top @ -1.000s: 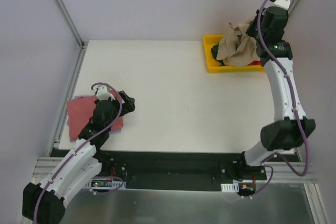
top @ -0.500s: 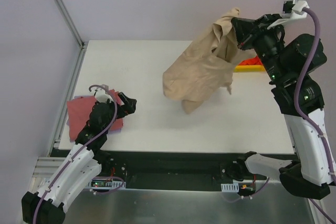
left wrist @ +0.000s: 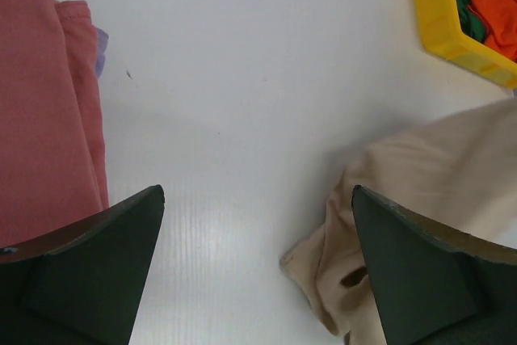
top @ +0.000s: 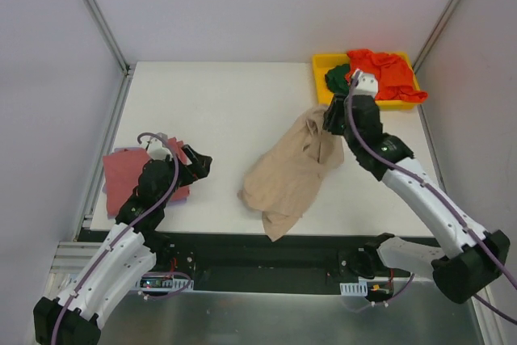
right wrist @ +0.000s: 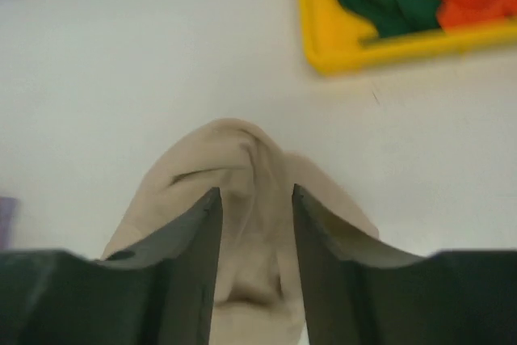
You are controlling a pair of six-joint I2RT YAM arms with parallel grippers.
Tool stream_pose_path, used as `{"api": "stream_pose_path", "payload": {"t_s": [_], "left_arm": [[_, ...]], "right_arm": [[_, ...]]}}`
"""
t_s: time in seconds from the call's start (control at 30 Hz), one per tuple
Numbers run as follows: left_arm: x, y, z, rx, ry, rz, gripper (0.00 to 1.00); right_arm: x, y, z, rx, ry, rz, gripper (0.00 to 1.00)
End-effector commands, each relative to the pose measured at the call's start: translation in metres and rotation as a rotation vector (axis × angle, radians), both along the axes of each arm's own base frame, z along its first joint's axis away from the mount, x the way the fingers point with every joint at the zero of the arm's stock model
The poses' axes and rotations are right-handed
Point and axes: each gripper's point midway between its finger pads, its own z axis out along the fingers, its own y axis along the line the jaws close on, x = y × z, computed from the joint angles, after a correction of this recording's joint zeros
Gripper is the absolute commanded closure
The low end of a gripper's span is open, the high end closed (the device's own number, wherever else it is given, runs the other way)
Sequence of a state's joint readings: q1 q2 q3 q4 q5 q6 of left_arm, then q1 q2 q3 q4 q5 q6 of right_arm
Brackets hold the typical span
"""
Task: Fold and stack the t-shirts
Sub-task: Move the tshirt to the center of the board
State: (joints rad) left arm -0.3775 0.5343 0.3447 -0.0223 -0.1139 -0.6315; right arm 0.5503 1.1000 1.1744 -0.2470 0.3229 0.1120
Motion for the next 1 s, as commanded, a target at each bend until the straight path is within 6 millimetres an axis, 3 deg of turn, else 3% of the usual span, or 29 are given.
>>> {"api": "stream_pose_path", "payload": {"t_s": [0.0,0.07,0.13,0.33,0.43,0.53,0.63,0.7,0.77,0.87,0.97], "left_arm": [[0.0,-0.001,-0.003,-0.02,0.025,0.003,0.01],[0.0,-0.003,-0.005,-0.027,0.035,-0.005,0.01],[0.0,-0.005,-0.007,-0.026,0.05,-0.011,0.01],[-0.002,-0.015,-0.008,-0.027,0.076,-0.072,0.01],[-0.002,-0.018,-0.011,-0.032,0.096,-0.084,0.01],[-0.006,-0.034,-0.015,-0.075,0.138,-0.156,0.01],[-0.01,-0.062,-0.015,-0.145,0.165,-0.285,0.01],[-0.014,-0.081,-0.028,-0.164,0.234,-0.356,0.01],[-0.021,-0.099,-0.038,-0.153,0.289,-0.42,0.02],[-0.033,-0.121,-0.051,-0.129,0.349,-0.478,0.04],[-0.046,-0.137,-0.053,-0.098,0.343,-0.531,0.05]], "right_arm": [[0.001,-0.06,-0.115,-0.162,0.236,-0.305,0.2],[-0.009,-0.072,-0.14,-0.215,0.327,-0.347,0.04],[-0.016,-0.079,-0.144,-0.261,0.354,-0.349,0.04],[-0.042,-0.09,-0.133,-0.235,0.304,-0.321,0.04],[-0.069,-0.071,-0.133,-0.161,0.307,-0.141,0.04],[-0.098,-0.053,-0.148,-0.062,0.316,0.012,0.04],[-0.122,-0.015,-0.157,0.085,0.275,0.243,0.04],[-0.139,0.013,-0.155,0.147,0.225,0.429,0.04],[-0.158,0.031,-0.166,0.15,0.258,0.549,0.04],[-0.149,0.025,-0.195,0.073,0.326,0.447,0.04],[-0.136,0.018,-0.211,0.048,0.371,0.339,0.04]]}}
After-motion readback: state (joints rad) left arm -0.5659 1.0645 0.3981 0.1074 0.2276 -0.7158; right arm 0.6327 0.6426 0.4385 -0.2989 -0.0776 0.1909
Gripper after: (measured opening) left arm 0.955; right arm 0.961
